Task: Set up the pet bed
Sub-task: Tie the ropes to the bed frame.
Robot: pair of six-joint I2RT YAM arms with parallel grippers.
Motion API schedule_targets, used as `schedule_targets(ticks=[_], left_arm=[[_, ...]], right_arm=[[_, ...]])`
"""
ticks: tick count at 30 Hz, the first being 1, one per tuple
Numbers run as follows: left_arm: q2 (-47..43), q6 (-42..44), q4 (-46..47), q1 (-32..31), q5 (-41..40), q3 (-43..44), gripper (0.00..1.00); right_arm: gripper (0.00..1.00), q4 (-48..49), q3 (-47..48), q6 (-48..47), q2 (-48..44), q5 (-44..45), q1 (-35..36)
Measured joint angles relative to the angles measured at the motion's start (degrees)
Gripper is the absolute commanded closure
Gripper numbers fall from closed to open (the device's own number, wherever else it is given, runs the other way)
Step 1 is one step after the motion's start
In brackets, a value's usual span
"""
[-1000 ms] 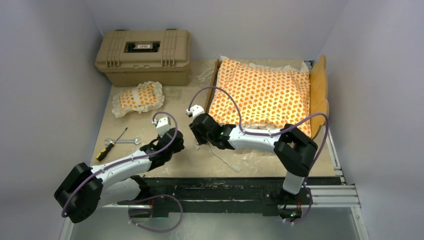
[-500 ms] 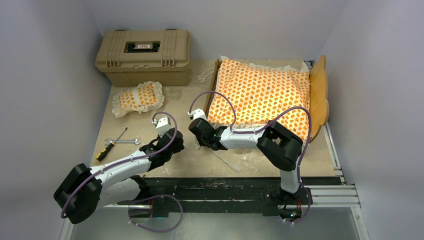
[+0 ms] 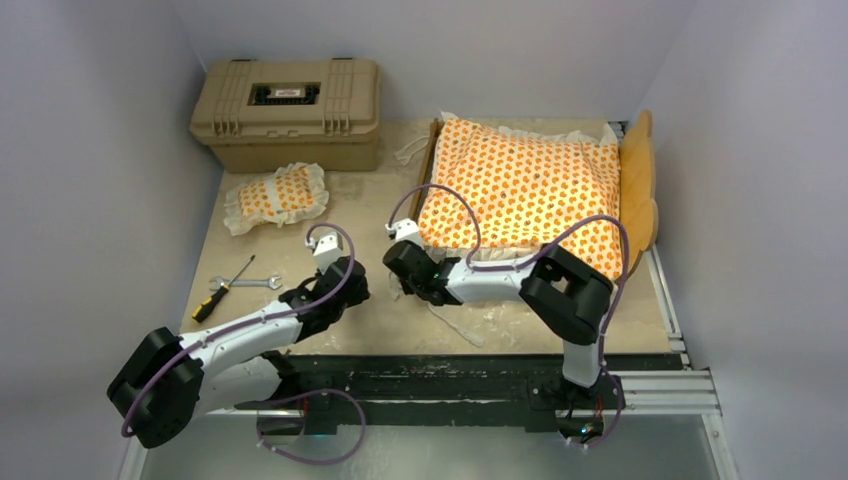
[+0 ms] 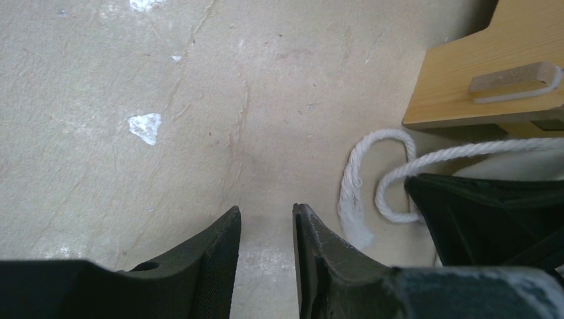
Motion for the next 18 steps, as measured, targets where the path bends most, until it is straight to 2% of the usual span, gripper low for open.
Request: schedule_targets(ticks=[6, 12, 18], left_arm=[[-0.9, 2.6, 0.7, 0.0, 4.0, 1.7, 0.61], [-1.3, 7.9, 4.0, 0.0, 10.8, 4.7, 0.5], [-2.5, 18.1, 7.0, 0.0, 16.9, 7.9, 0.38]], right_arm=[[1.0, -0.5, -7.9, -0.5, -10.5, 0.4, 0.0], [1.0, 6.9, -14.0, -3.3, -22.7, -0.5, 0.0], [1.0, 14.3, -20.0, -6.4, -28.1, -2.3, 0.0]])
